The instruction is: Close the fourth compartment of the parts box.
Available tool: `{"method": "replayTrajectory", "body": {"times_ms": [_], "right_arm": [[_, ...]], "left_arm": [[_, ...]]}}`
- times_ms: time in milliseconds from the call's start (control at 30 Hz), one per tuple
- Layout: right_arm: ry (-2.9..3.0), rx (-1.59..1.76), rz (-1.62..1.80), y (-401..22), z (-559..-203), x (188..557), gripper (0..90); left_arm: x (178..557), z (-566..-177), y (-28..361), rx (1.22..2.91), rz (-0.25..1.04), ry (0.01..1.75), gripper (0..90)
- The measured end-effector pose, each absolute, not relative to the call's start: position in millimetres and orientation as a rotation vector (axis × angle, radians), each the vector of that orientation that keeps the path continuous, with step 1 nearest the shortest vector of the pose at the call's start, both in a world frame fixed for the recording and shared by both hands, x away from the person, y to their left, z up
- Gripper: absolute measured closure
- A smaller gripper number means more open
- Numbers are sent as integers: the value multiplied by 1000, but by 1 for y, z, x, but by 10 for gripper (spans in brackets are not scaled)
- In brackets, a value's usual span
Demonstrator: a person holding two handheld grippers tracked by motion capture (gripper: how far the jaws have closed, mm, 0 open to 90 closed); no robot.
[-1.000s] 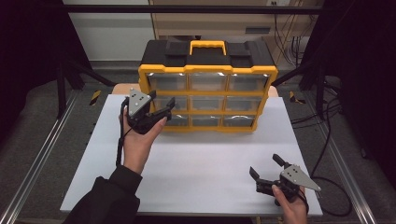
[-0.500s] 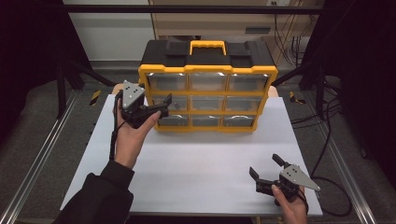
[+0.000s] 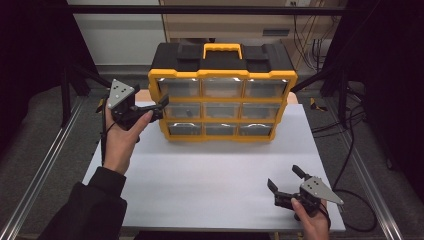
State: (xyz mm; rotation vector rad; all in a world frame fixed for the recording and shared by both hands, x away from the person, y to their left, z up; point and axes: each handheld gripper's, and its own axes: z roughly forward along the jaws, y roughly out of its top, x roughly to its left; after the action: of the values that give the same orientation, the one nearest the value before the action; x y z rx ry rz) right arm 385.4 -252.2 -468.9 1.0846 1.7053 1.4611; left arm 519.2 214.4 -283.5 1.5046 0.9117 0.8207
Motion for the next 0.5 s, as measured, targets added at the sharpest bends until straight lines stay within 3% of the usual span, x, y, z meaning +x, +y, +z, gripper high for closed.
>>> {"method": "replayTrajectory", "body": {"times_ms": [500], "right_arm": [[1716, 1081, 1460, -250, -470, 386, 14]], "left_arm": [[524, -288, 251, 1464, 824, 956, 9]]}}
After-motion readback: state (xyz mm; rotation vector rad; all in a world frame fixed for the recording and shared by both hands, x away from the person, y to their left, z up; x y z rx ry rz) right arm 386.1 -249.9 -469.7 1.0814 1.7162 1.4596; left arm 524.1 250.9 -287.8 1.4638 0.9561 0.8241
